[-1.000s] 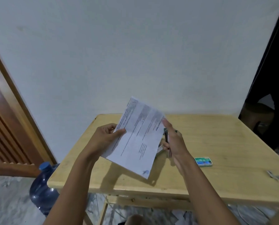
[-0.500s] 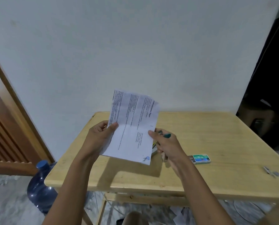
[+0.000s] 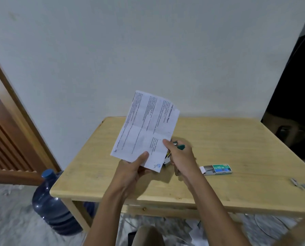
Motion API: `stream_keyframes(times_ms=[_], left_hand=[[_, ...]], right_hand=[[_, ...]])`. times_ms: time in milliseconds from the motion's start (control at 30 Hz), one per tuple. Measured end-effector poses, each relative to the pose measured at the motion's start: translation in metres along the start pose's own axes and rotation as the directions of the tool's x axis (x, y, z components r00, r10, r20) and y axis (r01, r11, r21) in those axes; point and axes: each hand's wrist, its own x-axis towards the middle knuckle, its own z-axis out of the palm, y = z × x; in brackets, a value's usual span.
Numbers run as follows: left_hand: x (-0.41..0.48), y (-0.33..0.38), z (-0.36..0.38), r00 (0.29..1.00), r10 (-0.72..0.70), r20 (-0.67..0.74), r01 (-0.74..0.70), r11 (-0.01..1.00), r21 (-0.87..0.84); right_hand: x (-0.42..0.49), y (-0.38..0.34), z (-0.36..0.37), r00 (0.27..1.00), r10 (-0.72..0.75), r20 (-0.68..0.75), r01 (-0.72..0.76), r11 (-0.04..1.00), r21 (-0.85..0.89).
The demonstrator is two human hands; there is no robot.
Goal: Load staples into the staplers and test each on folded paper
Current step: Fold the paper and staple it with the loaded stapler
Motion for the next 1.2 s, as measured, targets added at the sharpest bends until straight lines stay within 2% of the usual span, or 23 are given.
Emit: stream_keyframes(times_ms=[200, 300, 467, 700, 933, 1200], left_hand=[[0.005, -0.002, 0.01, 0.987, 0.067, -0.144, -0.067, 0.998, 0.007], [0.005, -0.008, 0.017, 0.97, 0.074, -0.229, -0.074, 0.997, 0.01], [0.001, -0.011, 0.024, 0.956, 0.072, -0.284, -0.082, 0.996, -0.021], [-0.004, -0.009, 0.033, 0.946, 0.135, -0.295, -0.119, 0.99, 0.072], [-0.007, -0.008, 0.031, 0.951, 0.198, -0.238, -0.16, 0.972, 0.17], [-0.007, -0.005, 0.029, 0.959, 0.241, -0.147, -0.215, 0.961, 0.175]], right_hand=[[-0.01, 0.013, -0.006, 0.951, 0.043, 0.307, -0.118, 0.966, 0.23], [-0.02, 0.019, -0.004, 0.925, 0.017, 0.381, -0.151, 0.933, 0.327], [-0.029, 0.028, -0.002, 0.948, 0.024, 0.316, -0.097, 0.971, 0.218], [-0.031, 0.032, 0.005, 0.972, -0.067, 0.223, 0.0, 0.958, 0.288], [-0.03, 0.028, 0.005, 0.981, -0.048, 0.187, -0.025, 0.928, 0.372], [-0.032, 0.017, 0.007, 0.994, 0.001, 0.108, -0.026, 0.972, 0.235]])
